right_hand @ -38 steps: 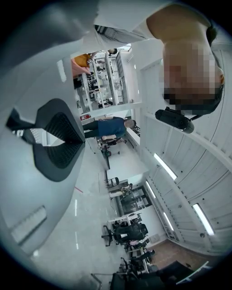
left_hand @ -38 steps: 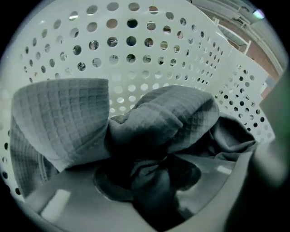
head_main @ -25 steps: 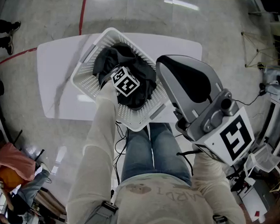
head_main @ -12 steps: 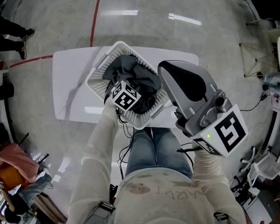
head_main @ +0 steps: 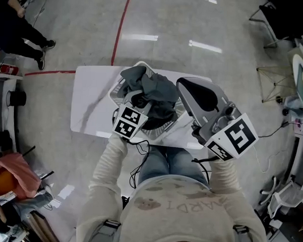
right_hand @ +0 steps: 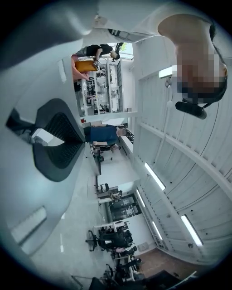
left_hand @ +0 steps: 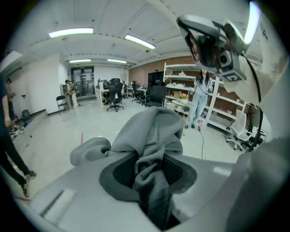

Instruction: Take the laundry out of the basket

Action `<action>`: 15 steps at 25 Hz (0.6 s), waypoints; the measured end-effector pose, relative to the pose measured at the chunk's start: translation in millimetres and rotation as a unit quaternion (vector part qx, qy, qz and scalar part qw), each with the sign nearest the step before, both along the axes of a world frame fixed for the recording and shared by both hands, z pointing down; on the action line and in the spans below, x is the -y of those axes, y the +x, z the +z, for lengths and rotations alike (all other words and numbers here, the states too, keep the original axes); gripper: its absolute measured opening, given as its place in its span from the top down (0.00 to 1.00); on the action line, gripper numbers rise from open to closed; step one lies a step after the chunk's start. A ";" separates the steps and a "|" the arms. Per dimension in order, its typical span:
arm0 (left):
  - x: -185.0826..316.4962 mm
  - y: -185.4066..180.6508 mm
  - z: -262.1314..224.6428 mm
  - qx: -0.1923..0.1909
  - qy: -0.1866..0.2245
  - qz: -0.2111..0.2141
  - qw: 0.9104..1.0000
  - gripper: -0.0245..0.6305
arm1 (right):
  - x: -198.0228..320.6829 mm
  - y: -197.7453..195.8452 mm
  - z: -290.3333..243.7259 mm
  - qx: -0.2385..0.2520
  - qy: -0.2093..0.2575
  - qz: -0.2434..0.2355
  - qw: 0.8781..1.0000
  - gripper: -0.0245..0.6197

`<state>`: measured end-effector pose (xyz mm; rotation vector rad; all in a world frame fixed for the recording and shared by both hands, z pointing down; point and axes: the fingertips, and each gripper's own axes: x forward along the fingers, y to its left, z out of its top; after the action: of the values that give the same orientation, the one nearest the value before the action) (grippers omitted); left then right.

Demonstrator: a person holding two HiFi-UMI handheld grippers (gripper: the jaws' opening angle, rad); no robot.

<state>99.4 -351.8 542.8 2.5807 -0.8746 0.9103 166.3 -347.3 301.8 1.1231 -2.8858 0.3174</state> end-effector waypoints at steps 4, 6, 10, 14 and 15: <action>-11.6 -9.9 -64.7 -0.046 0.044 -0.037 0.997 0.79 | -16.2 -3.8 -18.4 -0.006 0.006 -0.011 1.000 0.92; -14.9 -12.7 -97.1 -0.067 0.071 -0.054 0.994 0.79 | -20.5 -3.0 -29.2 -0.002 0.012 -0.016 1.000 0.92; -29.8 -18.7 -156.2 -0.101 0.119 -0.084 0.984 0.79 | -32.2 -1.7 -48.8 0.002 0.029 -0.027 0.999 0.92; -39.2 -32.8 -211.0 -0.136 0.169 -0.110 0.970 0.79 | -37.6 -6.7 -60.2 0.001 0.039 -0.035 0.999 0.92; -39.1 -36.8 -224.9 -0.145 0.184 -0.117 0.965 0.79 | -37.0 -7.9 -61.8 0.001 0.040 -0.037 0.999 0.92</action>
<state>62.6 -312.7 317.9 2.7296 -1.3238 0.3140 158.4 -310.4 240.0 1.0242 -2.9574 0.2041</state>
